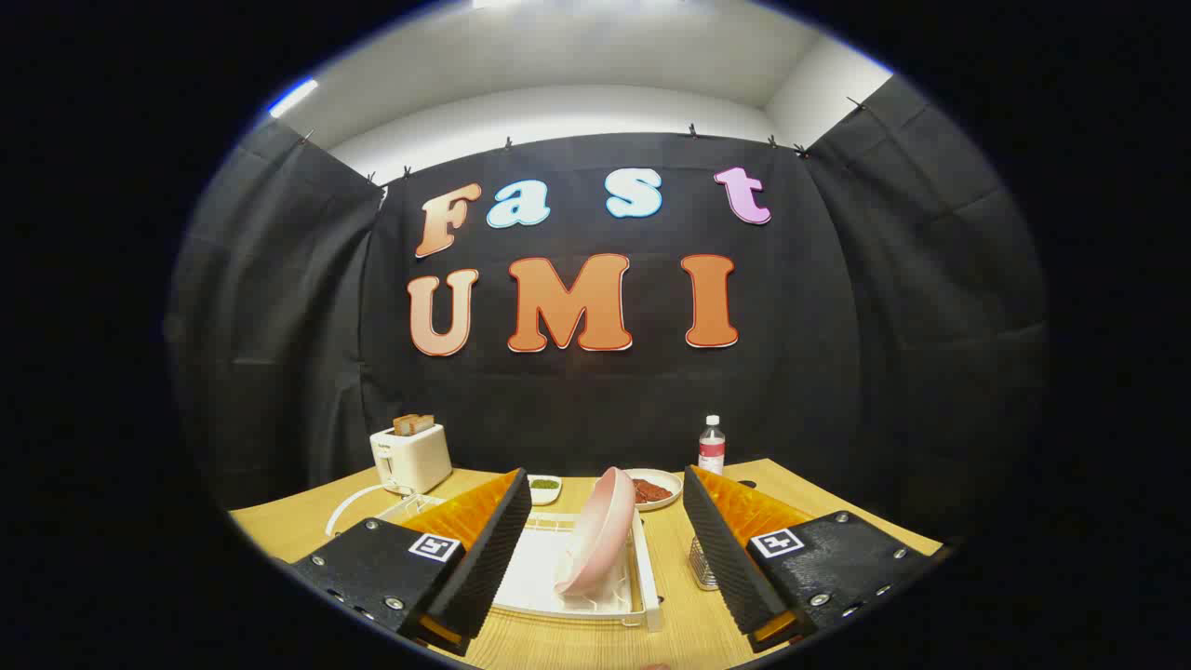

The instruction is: Take the plate from the dish rack, then take the spoon from the basket and place it into the plate.

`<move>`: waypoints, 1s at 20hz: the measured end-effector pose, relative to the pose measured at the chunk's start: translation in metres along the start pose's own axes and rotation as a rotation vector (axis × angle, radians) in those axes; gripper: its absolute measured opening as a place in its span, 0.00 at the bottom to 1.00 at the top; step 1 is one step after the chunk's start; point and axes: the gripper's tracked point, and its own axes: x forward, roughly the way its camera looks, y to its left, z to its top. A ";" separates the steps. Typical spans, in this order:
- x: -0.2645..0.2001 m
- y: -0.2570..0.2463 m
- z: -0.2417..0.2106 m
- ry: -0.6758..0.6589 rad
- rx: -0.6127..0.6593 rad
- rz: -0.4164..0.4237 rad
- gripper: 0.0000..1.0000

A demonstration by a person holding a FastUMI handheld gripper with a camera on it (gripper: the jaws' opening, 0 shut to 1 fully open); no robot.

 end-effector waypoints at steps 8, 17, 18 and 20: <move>0.001 -0.006 -0.007 0.035 0.018 -0.013 0.98; 0.002 -0.007 -0.010 0.046 0.019 -0.015 0.98; 0.002 -0.005 -0.011 0.048 0.024 -0.013 0.98; 0.006 -0.004 -0.014 0.065 0.024 -0.021 0.98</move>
